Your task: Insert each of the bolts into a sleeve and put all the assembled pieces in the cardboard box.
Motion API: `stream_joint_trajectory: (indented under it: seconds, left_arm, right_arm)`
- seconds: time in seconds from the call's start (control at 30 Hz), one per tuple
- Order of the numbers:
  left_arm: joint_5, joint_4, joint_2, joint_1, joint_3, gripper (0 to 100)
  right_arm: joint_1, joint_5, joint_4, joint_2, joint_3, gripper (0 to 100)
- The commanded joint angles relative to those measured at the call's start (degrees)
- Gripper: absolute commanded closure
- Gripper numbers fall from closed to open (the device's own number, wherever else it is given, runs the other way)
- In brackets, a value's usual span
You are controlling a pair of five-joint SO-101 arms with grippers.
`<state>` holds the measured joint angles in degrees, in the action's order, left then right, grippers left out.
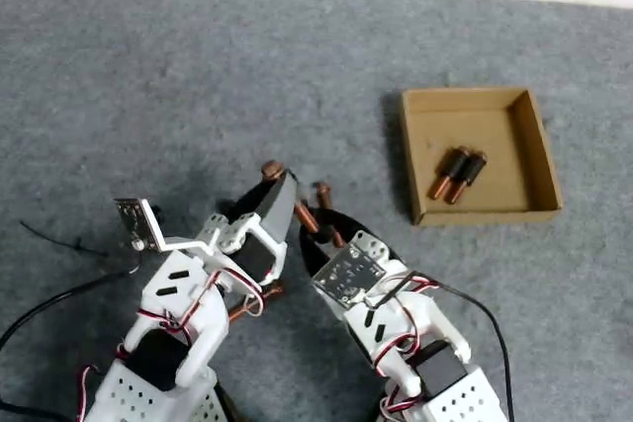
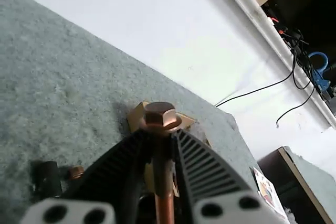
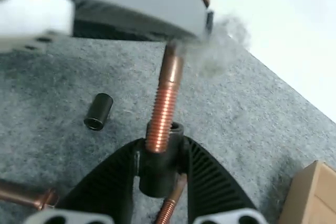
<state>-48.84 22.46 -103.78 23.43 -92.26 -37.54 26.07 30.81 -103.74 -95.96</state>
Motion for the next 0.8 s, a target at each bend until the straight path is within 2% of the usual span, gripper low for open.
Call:
stream_joint_trajectory:
  seconds: [0.0, 0.13, 0.33, 0.77]
  left_arm:
    - [0.26, -2.02, -1.01, -1.36, 0.92, 99]
    - [0.09, -7.03, -0.92, -5.32, 0.57, 99]
    - [1.76, -11.69, -0.92, -2.33, -4.97, 99]
    - [2.99, -6.68, -0.92, 0.57, -4.97, 99]
  right_arm:
    - [0.48, 0.62, -0.84, -1.10, -6.55, 99.3]
    - [0.48, 0.53, -0.84, -1.10, -6.55, 99.3]
    - [0.48, 0.53, -0.75, -1.10, -6.55, 99.3]
    - [0.57, 0.53, -0.75, -1.10, -6.55, 99.3]
